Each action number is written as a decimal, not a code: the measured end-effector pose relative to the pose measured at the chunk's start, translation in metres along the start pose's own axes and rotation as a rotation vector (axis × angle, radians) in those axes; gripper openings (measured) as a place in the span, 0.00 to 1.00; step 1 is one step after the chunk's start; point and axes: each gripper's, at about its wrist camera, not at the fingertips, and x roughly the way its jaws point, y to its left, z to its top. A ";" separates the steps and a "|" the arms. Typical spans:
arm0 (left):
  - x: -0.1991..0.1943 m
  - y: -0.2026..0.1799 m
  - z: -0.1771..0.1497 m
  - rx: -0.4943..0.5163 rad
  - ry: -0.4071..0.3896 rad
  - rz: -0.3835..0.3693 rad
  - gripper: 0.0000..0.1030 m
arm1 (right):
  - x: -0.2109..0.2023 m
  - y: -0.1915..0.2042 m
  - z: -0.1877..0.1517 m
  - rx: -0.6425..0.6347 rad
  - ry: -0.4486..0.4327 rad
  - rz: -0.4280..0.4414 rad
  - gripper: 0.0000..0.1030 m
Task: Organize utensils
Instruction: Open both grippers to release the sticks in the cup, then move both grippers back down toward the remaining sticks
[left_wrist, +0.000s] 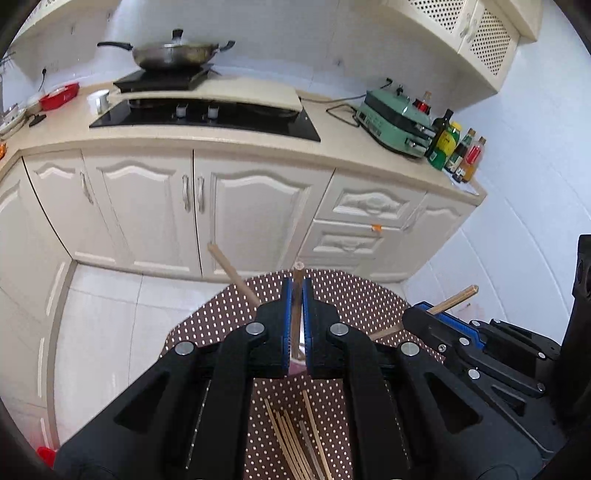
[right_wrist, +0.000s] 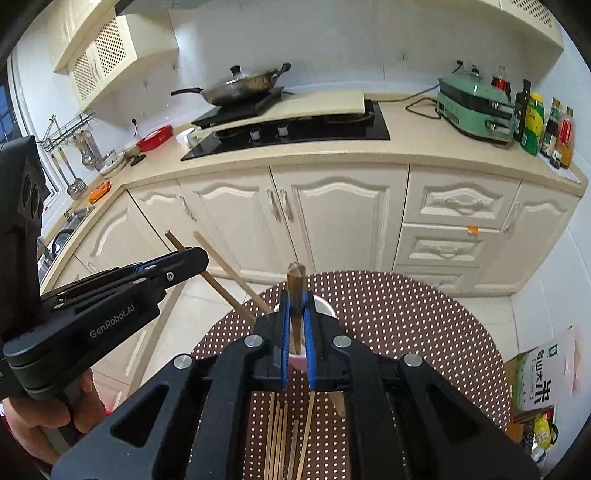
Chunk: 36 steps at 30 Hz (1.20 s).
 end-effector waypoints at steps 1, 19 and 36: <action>0.001 0.000 -0.002 -0.001 0.008 0.001 0.06 | 0.002 -0.001 -0.002 0.005 0.011 0.003 0.06; -0.010 0.002 -0.023 0.000 0.074 0.017 0.12 | -0.016 -0.005 -0.023 0.088 0.014 0.029 0.20; -0.041 -0.011 -0.060 0.043 0.075 -0.007 0.48 | -0.065 0.007 -0.056 0.127 -0.046 0.004 0.21</action>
